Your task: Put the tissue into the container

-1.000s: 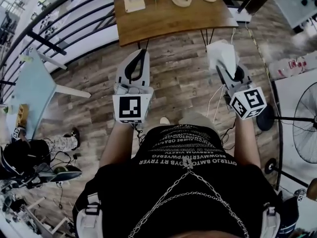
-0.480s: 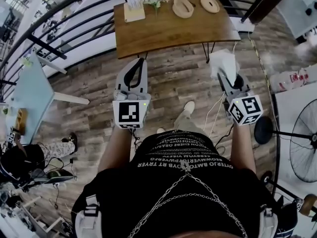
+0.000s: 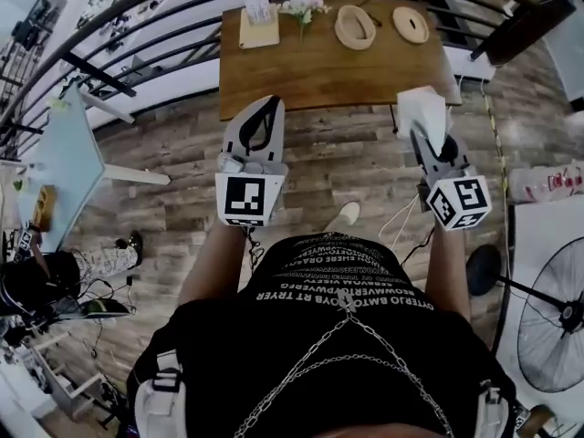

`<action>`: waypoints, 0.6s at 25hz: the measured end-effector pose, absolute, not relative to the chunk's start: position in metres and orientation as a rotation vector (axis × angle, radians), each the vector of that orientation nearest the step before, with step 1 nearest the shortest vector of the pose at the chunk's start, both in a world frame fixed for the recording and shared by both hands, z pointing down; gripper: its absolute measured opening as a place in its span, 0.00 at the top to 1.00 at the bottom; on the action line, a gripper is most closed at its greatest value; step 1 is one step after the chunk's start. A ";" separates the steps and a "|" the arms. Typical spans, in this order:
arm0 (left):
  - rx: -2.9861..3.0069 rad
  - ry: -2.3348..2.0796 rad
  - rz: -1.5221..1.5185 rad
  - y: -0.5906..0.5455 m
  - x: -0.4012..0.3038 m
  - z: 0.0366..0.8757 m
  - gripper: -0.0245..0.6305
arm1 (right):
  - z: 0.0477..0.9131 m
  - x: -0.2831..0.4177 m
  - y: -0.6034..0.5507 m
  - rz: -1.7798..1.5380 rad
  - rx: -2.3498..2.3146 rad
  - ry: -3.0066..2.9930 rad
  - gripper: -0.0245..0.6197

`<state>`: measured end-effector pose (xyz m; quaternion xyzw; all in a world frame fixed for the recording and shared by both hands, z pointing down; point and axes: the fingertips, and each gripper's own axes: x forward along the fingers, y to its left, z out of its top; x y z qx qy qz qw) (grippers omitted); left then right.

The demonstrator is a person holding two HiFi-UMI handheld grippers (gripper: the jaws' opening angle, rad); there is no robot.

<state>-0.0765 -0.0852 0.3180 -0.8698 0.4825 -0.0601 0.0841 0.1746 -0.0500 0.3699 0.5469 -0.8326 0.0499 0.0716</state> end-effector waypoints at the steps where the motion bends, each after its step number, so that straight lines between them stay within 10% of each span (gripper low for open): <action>1: -2.597 1.444 -0.180 -0.093 -0.068 0.318 0.92 | 0.370 0.180 -0.058 0.151 1.637 -2.511 0.77; 15: -2.563 1.508 -0.200 -0.170 0.020 0.315 0.92 | 0.375 0.274 -0.141 0.177 1.618 -2.534 0.77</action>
